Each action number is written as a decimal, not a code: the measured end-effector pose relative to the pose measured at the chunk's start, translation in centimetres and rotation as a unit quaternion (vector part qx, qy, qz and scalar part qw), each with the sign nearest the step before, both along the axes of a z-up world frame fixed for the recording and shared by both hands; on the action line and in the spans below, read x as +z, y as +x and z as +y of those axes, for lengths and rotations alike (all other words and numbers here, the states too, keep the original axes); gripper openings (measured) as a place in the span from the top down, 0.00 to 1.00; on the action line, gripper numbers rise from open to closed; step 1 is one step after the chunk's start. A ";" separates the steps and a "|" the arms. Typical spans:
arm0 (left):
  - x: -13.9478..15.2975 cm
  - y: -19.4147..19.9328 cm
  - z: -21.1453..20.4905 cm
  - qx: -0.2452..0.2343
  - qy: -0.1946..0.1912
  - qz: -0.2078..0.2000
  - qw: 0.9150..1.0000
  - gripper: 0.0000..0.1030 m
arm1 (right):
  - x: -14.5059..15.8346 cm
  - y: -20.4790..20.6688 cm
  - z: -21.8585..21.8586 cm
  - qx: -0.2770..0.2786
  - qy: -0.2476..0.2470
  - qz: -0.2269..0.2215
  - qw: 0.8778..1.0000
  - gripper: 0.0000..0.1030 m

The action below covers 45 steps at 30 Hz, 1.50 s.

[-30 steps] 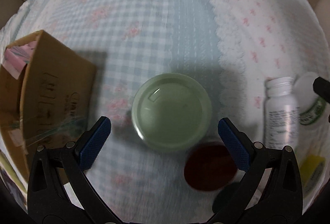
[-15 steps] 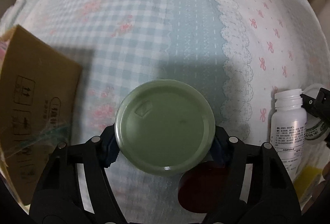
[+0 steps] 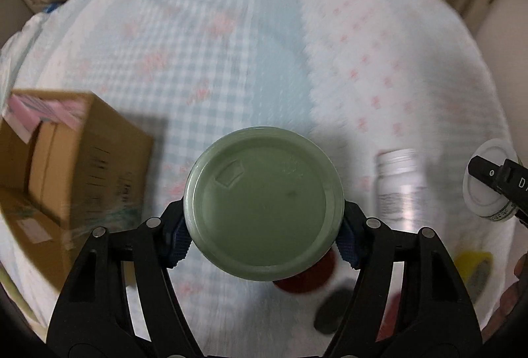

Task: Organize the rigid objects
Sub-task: 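Carry the green lid and green-labelled jar into the cardboard box with both tools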

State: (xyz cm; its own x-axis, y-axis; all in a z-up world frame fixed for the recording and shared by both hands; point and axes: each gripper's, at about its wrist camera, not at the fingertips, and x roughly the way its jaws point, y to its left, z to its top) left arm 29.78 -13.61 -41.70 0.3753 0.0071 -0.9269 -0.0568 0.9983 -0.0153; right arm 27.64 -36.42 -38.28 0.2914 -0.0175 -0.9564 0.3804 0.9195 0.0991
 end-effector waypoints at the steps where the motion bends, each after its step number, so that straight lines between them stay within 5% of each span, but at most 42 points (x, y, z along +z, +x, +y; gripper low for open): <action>1: 1.1 -0.6 -0.1 -0.003 -0.003 -0.006 1.000 0.35 | 1.6 -0.6 -0.2 0.005 -0.002 -0.008 1.000 0.49; 12: 18.3 -7.1 4.4 -0.008 -0.046 -0.055 0.997 0.35 | 17.6 -5.4 3.3 0.090 -0.003 -0.079 0.993 0.49; 22: 25.6 -9.4 16.3 0.012 -0.030 -0.090 0.995 0.35 | 24.2 -6.3 15.5 0.175 0.016 -0.122 0.977 0.49; 31: 24.5 -7.2 29.3 0.003 -0.013 -0.071 0.997 0.35 | 22.8 -4.6 30.4 0.198 0.027 -0.106 0.974 0.49; 39: 18.2 -3.7 37.4 -0.021 0.004 -0.013 1.000 0.35 | 16.7 -1.9 39.8 0.208 0.035 -0.054 0.976 0.49; 45: 12.5 -1.2 39.6 -0.027 0.005 0.036 0.999 0.35 | 11.6 -0.3 43.9 0.244 0.028 0.001 0.969 0.49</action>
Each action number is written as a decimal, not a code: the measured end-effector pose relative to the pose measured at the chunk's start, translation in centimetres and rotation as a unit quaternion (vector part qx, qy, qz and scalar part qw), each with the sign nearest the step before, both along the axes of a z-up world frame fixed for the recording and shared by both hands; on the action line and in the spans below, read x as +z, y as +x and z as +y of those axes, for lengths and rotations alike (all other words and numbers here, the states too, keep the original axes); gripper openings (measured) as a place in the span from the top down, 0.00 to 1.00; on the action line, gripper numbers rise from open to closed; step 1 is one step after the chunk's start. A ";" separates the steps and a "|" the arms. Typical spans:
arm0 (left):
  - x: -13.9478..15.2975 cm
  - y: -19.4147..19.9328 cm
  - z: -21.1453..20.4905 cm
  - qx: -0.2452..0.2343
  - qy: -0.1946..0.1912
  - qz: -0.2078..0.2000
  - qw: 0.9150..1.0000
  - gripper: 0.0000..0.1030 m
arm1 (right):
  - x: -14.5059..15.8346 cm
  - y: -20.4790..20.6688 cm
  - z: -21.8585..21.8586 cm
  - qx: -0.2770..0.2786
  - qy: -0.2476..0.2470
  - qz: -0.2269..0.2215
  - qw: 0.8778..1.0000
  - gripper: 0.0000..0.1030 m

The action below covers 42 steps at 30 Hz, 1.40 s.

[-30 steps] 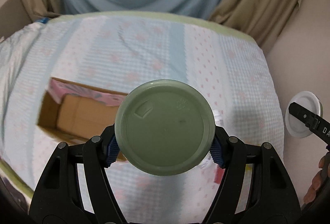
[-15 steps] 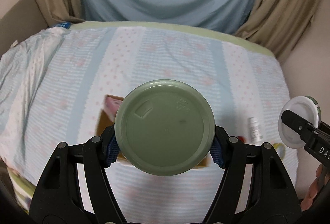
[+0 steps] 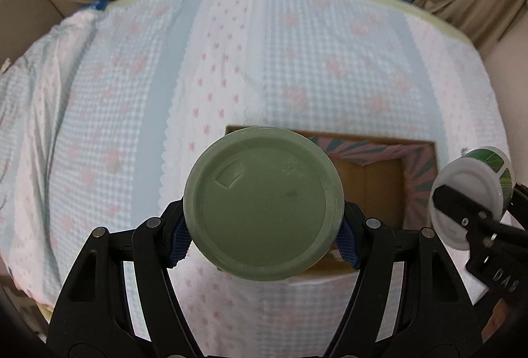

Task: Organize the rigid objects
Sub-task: 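Carry the green lid and green-labelled jar into the cardboard box with both tools, then open both tools and lift them away from the box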

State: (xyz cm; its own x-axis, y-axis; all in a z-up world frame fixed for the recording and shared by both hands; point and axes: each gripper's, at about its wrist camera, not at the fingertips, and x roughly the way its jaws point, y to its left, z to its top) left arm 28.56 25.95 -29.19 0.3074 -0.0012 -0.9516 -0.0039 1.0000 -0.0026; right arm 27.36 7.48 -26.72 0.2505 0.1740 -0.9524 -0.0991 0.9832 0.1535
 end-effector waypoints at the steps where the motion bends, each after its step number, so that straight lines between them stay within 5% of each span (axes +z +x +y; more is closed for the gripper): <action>1: -1.0 0.4 0.1 -0.001 0.000 0.008 1.000 0.35 | -0.9 0.3 0.5 0.008 -0.003 0.008 1.000 0.49; 11: -10.3 3.2 -2.1 -0.035 0.003 0.082 0.996 0.35 | -10.4 1.6 1.8 0.065 -0.035 0.084 0.994 0.49; 19: -13.9 4.7 -5.3 -0.085 0.026 0.100 0.991 0.35 | -14.9 0.7 -0.1 0.074 -0.039 0.120 0.989 0.49; 23: -13.9 5.2 -6.3 -0.108 0.023 0.095 0.989 0.34 | -15.0 0.5 0.1 0.085 -0.043 0.108 0.990 0.48; 24: -13.7 5.2 -6.5 -0.112 0.028 0.091 0.989 0.18 | -15.1 0.5 0.1 0.087 -0.041 0.105 0.990 0.44; 26: -12.8 5.4 -6.8 -0.119 0.043 0.072 0.989 0.00 | -15.1 0.2 0.0 0.089 -0.024 0.110 0.990 0.00; 42: -8.7 3.4 -4.3 -0.086 0.039 0.043 0.995 0.00 | -12.8 -3.3 -0.5 0.108 -0.026 0.083 0.990 0.00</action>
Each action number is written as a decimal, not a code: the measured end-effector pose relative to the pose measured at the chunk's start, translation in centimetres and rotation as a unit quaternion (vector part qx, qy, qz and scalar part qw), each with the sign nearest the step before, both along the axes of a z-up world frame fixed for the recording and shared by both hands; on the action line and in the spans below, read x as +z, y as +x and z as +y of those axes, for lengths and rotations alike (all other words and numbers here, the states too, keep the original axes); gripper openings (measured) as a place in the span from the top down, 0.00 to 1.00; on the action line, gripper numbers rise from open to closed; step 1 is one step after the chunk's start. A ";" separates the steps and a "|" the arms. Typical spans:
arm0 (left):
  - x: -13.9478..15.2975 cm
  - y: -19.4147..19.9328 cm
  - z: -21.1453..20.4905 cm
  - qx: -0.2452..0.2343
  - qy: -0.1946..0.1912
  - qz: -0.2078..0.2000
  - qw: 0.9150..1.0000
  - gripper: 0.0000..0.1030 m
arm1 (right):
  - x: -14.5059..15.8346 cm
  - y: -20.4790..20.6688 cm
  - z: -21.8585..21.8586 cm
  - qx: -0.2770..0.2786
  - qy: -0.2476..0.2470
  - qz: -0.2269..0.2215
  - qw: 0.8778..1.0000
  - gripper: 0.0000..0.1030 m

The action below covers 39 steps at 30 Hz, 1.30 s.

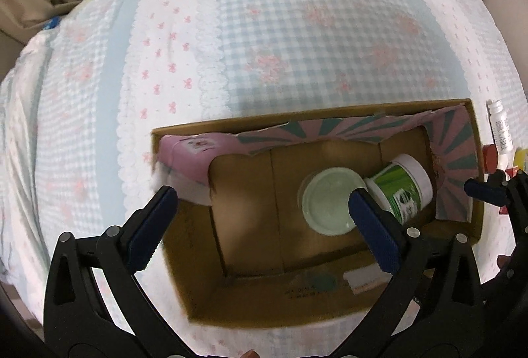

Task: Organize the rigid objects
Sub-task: 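Open both tools and lift them away from the box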

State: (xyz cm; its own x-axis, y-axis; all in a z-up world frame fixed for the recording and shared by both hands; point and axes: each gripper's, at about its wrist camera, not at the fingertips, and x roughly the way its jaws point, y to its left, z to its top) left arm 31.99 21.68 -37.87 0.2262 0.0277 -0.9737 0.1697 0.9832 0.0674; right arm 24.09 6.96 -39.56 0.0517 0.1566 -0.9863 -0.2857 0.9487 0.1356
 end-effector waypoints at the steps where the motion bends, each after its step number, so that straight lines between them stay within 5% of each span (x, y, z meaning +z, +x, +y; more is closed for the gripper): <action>1: 0.5 -0.4 0.0 0.000 -0.001 -0.003 1.000 0.00 | 0.5 -0.2 -0.3 0.002 -0.003 -0.001 1.000 0.00; 12: 10.6 -7.7 1.3 0.028 -0.026 -0.066 0.997 0.00 | 9.6 -3.8 -0.9 -0.012 0.004 -0.056 0.998 0.00; 24: 18.5 -15.0 -2.5 0.015 -0.066 -0.116 0.991 0.00 | 19.6 -9.7 -7.2 -0.127 -0.007 -0.111 0.986 0.00; 33: 19.7 -18.6 -12.8 -0.003 -0.092 -0.127 0.988 0.00 | 20.1 -13.8 -19.9 -0.206 -0.042 -0.127 0.969 0.00; 39: 17.1 -18.9 -20.8 0.014 -0.111 -0.107 0.988 0.00 | 17.7 -14.0 -27.5 -0.193 -0.049 -0.110 0.974 0.00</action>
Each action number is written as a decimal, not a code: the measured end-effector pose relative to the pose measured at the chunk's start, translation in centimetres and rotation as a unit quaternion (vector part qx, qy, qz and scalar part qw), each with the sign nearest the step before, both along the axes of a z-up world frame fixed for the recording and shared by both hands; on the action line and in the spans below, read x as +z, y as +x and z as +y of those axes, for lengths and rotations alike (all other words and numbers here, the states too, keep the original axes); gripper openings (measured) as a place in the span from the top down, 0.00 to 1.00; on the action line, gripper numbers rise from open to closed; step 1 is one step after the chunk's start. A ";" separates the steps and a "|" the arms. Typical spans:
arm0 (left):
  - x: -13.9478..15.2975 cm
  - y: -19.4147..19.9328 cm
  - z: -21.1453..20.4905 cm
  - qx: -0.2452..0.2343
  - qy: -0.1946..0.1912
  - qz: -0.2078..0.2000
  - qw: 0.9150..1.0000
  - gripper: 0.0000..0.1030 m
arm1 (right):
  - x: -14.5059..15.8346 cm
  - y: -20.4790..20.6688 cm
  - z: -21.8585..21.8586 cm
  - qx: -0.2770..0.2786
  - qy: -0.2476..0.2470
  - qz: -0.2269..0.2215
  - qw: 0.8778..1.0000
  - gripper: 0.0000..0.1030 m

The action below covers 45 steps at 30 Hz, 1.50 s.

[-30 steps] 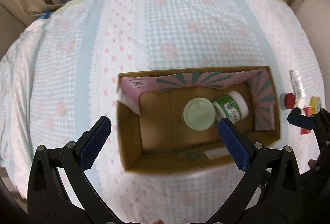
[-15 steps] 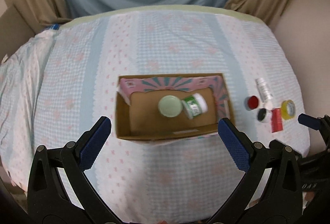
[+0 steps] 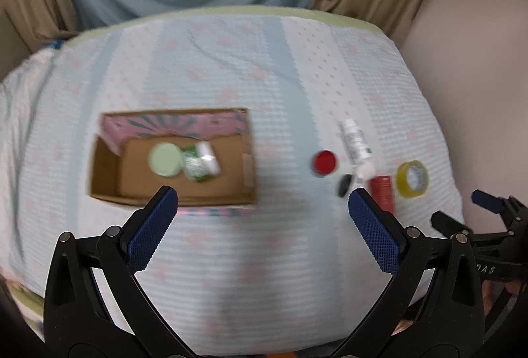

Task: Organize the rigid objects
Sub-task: 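Open both tools and lift them away from the box, then grasp the black-and-white jar with the left tool while the right tool grasps the red box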

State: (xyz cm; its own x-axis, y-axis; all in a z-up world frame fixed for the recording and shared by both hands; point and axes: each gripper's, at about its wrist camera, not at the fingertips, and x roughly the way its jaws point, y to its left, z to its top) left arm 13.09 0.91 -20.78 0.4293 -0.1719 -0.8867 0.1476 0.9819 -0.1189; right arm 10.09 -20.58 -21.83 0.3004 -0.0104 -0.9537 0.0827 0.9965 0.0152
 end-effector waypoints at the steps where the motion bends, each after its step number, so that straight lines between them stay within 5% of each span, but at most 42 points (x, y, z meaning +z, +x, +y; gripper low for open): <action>1: -1.0 0.1 -1.7 0.002 -0.006 0.008 1.000 0.00 | -0.6 0.1 -1.0 0.006 0.001 0.004 1.000 0.00; 11: -10.3 1.9 -13.1 -0.054 0.011 0.064 0.996 0.00 | -9.8 1.8 -6.8 0.040 0.022 0.068 0.997 0.00; 20: -20.6 5.3 -20.0 -0.123 0.039 0.119 0.984 0.01 | -18.3 2.8 -9.2 0.012 0.037 0.077 0.996 0.01; 27: -26.1 6.4 -22.1 -0.136 0.050 0.164 0.976 0.11 | -22.1 3.0 -9.8 -0.003 0.052 0.082 0.995 0.15; 31: -28.0 6.6 -22.6 -0.132 0.058 0.177 0.974 0.13 | -23.5 3.4 -9.9 -0.010 0.056 0.086 0.995 0.22; 35: -29.3 7.1 -23.1 -0.127 0.060 0.188 0.972 0.40 | -24.6 4.1 -9.8 -0.015 0.064 0.093 0.993 0.34; 37: -30.0 7.2 -23.3 -0.131 0.057 0.197 0.970 0.52 | -24.9 4.2 -9.8 -0.013 0.065 0.097 0.993 0.52; 45: -30.4 7.0 -23.7 -0.126 0.055 0.189 0.972 0.53 | -24.9 4.5 -10.2 -0.022 0.062 0.110 0.992 0.60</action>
